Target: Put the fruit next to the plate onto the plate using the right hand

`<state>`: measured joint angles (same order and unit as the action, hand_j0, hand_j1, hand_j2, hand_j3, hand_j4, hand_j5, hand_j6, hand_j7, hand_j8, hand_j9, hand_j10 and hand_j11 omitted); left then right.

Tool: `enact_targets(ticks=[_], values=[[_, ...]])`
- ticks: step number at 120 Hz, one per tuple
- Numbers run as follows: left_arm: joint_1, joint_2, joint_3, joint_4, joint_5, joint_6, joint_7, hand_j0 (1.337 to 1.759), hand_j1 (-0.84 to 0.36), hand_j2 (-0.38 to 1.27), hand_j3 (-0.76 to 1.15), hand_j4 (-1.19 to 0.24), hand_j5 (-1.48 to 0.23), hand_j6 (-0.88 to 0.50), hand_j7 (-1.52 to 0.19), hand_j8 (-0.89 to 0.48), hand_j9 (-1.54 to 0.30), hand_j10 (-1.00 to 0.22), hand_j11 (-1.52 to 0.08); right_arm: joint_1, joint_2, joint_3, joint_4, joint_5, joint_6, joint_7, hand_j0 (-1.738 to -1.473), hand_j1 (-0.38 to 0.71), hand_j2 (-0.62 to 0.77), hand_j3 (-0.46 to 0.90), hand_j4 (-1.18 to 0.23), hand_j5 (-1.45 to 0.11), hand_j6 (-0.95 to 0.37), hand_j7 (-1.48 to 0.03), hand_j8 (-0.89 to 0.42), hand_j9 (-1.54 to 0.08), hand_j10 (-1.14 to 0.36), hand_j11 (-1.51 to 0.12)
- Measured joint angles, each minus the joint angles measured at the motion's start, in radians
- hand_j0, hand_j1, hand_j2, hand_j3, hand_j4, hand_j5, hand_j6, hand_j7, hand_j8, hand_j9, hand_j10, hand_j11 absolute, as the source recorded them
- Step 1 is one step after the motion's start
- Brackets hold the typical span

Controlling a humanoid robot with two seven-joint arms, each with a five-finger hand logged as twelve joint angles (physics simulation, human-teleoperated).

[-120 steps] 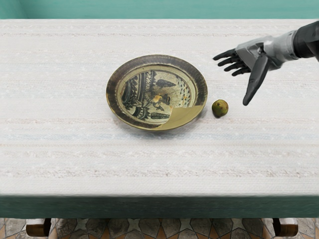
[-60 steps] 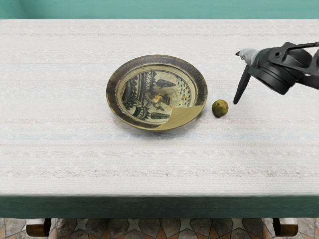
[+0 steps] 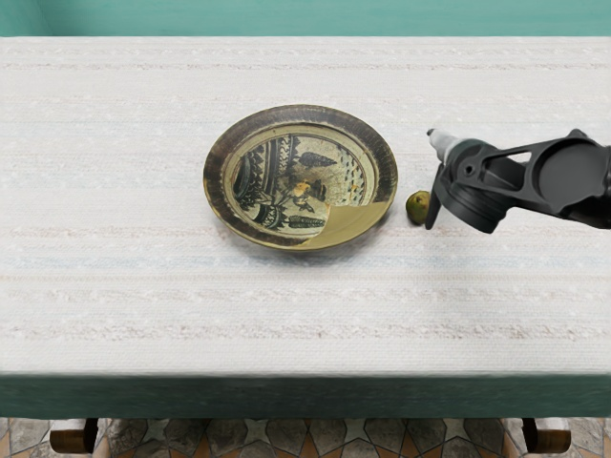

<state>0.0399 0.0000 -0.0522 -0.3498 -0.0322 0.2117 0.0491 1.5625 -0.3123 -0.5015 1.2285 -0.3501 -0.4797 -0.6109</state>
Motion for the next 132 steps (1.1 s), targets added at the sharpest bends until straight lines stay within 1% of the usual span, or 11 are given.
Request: enact_targets(ticks=[50,67,95,108,132], values=[[0.000,0.000,0.000,-0.001,0.000,0.000,0.000,1.658,0.34,0.00,0.00,-0.01,-0.01,-0.01,-0.01,-0.01,-0.01,-0.01,-0.01,-0.080,0.046,0.007,-0.049,-0.064,-0.075,0.000,-1.658,-0.35,0.00,0.00,0.00,0.00,0.00,0.00,0.00,0.00,0.00,0.00],[0.000,0.000,0.000,0.000,0.000,0.000,0.000,1.658,0.34,0.00,0.00,-0.01,-0.01,-0.01,-0.01,-0.01,-0.01,-0.01,-0.01,-0.094,0.053,0.012,-0.055,-0.072,-0.086,0.000,-1.658,-0.35,0.00,0.00,0.00,0.00,0.00,0.00,0.00,0.00,0.00,0.00],[0.000,0.000,0.000,0.000,0.000,0.000,0.000,1.658,0.34,0.00,0.00,-0.01,-0.01,-0.01,-0.01,-0.01,-0.01,-0.01,-0.01,-0.128,0.057,0.061,-0.056,-0.103,-0.089,0.000,-1.658,-0.34,0.00,0.00,-0.01,-0.01,-0.01,-0.01,-0.01,-0.01,-0.01,-0.01],[0.000,0.000,0.000,0.000,0.000,0.000,0.000,1.658,0.34,0.00,0.00,-0.01,-0.01,-0.01,-0.01,-0.01,-0.01,-0.01,-0.01,-0.132,0.057,0.066,-0.056,-0.107,-0.089,0.000,-1.658,-0.30,-0.01,0.00,-0.04,-0.05,-0.04,-0.05,-0.04,-0.05,-0.04,-0.05],[0.000,0.000,0.000,0.000,0.000,0.000,0.000,1.658,0.34,0.00,0.00,-0.01,-0.01,-0.01,-0.01,-0.01,-0.01,-0.01,-0.01,-0.134,0.058,0.068,-0.056,-0.109,-0.089,0.000,-1.658,-0.19,-0.03,0.00,-0.14,-0.18,-0.14,-0.18,-0.14,-0.18,-0.14,-0.18]])
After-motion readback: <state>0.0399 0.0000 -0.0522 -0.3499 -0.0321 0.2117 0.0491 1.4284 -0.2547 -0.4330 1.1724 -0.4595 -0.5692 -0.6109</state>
